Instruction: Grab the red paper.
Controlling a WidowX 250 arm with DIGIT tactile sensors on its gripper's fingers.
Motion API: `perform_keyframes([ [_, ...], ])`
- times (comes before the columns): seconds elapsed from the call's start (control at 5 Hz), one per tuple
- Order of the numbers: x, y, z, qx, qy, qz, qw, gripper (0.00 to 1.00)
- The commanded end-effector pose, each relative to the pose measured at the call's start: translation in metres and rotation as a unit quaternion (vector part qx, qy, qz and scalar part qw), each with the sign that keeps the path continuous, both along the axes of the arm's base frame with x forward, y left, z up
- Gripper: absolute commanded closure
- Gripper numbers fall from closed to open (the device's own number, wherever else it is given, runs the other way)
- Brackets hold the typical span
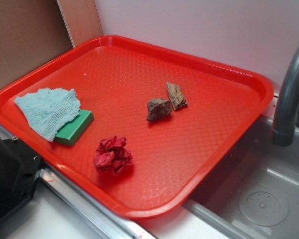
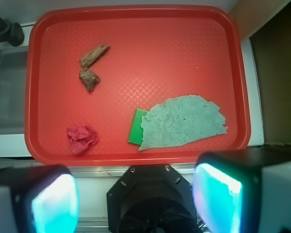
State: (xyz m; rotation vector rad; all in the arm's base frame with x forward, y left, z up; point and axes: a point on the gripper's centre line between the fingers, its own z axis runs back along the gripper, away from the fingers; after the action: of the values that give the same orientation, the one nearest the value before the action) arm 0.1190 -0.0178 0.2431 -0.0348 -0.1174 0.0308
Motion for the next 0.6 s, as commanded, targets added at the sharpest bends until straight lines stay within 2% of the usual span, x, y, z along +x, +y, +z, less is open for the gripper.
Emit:
perform_keyframes([
  [0.0, 0.0, 0.0, 0.0, 0.0, 0.0, 0.0, 1.0, 0.0],
  [0.2, 0.008, -0.039, -0.05, -0.022, 0.004, 0.018, 1.0, 0.0],
  [0.4, -0.001, -0.07, -0.093, -0.076, -0.003, 0.017, 0.997, 0.0],
])
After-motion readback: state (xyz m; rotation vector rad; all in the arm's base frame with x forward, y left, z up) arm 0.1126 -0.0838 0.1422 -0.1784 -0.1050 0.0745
